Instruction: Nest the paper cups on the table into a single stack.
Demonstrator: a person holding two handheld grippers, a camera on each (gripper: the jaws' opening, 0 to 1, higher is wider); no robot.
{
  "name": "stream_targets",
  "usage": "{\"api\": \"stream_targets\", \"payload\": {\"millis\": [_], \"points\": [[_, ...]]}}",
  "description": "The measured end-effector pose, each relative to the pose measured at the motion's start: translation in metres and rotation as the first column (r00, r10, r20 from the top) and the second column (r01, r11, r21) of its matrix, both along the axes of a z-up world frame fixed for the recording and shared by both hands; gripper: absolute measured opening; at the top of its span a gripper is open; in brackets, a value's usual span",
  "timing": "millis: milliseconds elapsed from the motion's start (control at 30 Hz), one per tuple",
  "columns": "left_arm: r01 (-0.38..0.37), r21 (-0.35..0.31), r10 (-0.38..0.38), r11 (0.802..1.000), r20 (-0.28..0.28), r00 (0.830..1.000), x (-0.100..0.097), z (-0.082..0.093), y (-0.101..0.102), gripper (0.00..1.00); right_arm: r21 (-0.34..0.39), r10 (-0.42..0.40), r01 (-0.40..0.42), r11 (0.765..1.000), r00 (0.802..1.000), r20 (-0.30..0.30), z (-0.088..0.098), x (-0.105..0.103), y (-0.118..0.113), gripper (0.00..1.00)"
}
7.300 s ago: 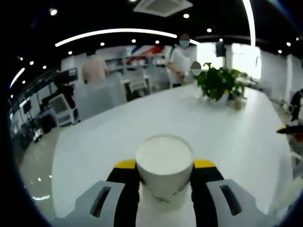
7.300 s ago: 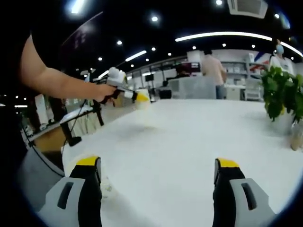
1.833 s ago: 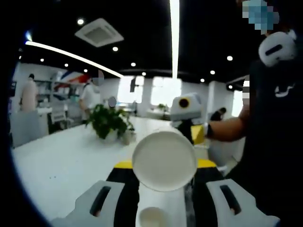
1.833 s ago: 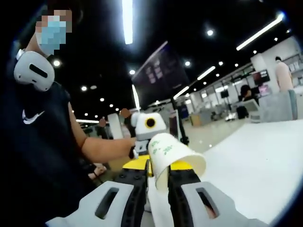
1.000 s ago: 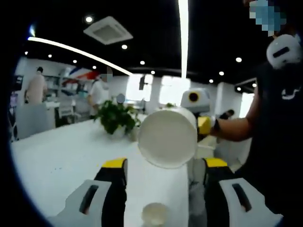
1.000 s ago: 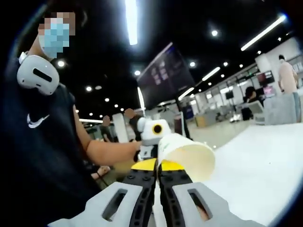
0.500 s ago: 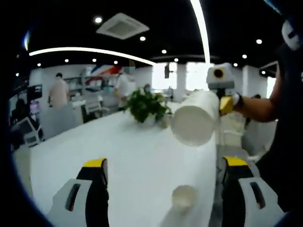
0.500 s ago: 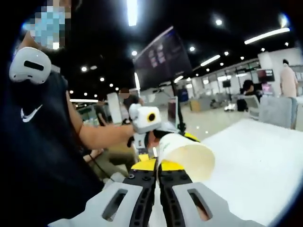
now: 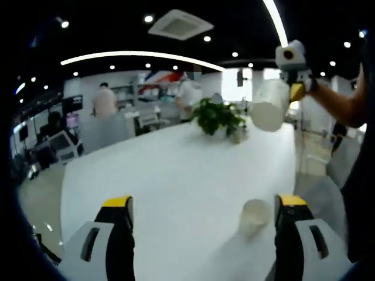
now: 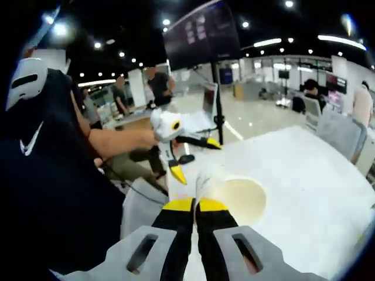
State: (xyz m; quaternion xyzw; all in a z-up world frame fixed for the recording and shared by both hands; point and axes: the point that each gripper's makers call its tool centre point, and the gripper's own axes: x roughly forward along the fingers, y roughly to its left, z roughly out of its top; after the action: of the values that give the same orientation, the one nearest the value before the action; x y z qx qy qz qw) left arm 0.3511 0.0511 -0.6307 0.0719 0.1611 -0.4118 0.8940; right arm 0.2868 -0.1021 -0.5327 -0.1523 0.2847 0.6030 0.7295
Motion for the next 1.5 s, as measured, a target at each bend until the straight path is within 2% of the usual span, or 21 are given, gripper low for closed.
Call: {"api": "stream_targets", "payload": {"millis": [67,167,333,500,567,633,767,1033,1167,1233,1500], "points": [[-0.009,0.005,0.009,1.000,-0.002,1.000,-0.001,-0.003,0.004,0.99,-0.059,-0.001,0.001,0.998,1.000,0.006,-0.003,0.005,0.000,0.00],[-0.020,-0.001,0.020,1.000,-0.004,1.000,-0.004,-0.004,0.008,0.99,-0.087,0.007,-0.007,0.996,1.000,0.000,-0.001,0.009,0.005,0.00],[-0.044,-0.014,0.044,0.999,-0.013,0.999,-0.006,-0.005,0.016,0.99,-0.175,0.029,-0.033,0.984,0.999,-0.021,0.001,0.010,0.009,0.00],[-0.040,-0.007,0.040,0.999,-0.017,0.999,-0.008,-0.006,0.021,0.99,-0.297,0.053,-0.060,0.953,0.998,-0.031,-0.008,0.011,0.009,0.00],[-0.040,0.002,0.040,0.999,-0.013,0.999,-0.008,-0.006,0.023,0.99,-0.351,0.018,-0.037,0.936,0.998,-0.057,-0.014,0.012,0.005,0.00],[-0.042,0.004,0.042,0.999,-0.012,0.999,-0.008,-0.006,0.025,0.99,-0.373,0.001,-0.026,0.927,0.998,-0.067,-0.018,0.015,0.006,0.00],[-0.049,0.005,0.049,0.999,-0.012,0.999,-0.007,-0.006,0.027,0.99,-0.438,-0.013,-0.016,0.899,0.998,-0.064,-0.027,0.017,0.003,0.00],[-0.053,-0.002,0.053,0.999,-0.029,0.998,-0.011,-0.014,0.025,0.99,-0.501,-0.005,-0.035,0.865,0.997,-0.077,-0.038,0.013,0.005,0.00],[-0.055,-0.001,0.055,0.998,-0.036,0.998,-0.012,-0.017,0.025,0.99,-0.510,-0.007,-0.040,0.859,0.996,-0.091,-0.044,0.011,0.008,0.00],[-0.056,-0.001,0.056,0.998,-0.038,0.998,-0.013,-0.018,0.025,0.99,-0.531,-0.009,-0.037,0.846,0.996,-0.085,-0.049,0.010,0.009,0.00],[-0.050,0.012,0.050,0.999,-0.040,0.998,-0.014,-0.020,0.024,0.99,-0.537,-0.023,-0.028,0.843,0.996,-0.087,-0.057,0.011,0.015,0.00]]}}
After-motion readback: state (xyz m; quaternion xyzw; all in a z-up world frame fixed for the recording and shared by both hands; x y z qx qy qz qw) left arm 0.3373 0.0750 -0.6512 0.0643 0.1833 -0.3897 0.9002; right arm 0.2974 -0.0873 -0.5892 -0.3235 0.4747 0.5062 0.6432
